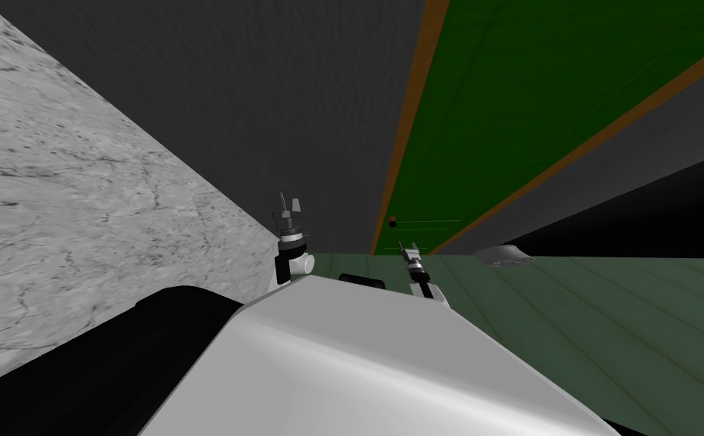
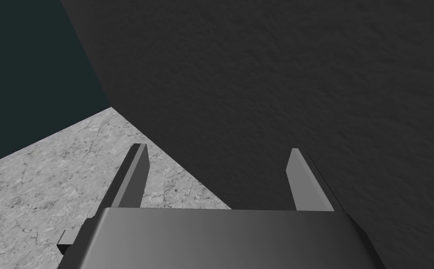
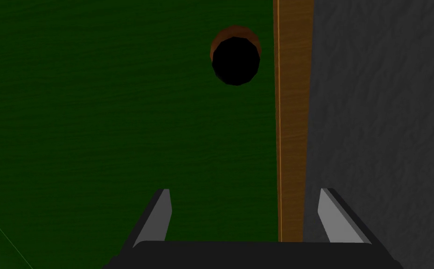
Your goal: Pull the door open
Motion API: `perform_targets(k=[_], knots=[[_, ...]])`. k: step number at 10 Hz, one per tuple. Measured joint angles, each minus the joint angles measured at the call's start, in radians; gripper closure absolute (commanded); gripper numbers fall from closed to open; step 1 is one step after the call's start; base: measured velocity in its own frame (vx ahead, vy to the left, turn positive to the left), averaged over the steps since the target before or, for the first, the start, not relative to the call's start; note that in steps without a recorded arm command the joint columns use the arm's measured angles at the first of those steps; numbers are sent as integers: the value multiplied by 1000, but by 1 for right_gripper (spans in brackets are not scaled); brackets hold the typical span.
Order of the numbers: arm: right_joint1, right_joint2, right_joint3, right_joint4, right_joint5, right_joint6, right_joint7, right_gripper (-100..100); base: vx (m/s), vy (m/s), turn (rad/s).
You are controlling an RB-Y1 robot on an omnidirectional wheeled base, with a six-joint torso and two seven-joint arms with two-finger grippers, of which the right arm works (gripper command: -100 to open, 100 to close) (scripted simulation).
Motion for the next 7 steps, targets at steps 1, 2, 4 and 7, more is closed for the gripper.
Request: perform_targets(k=[1, 2, 4, 7], knots=[[-3, -3, -2, 15, 6, -3, 9, -100, 89, 20, -13], [-12, -3, -5, 40, 12, -8, 22, -100, 86, 22, -13], [-25, -6, -10, 81, 27, -15, 46, -100, 132, 21, -17], [-44, -6, -17, 143, 49, -25, 87, -100, 106, 23, -8]])
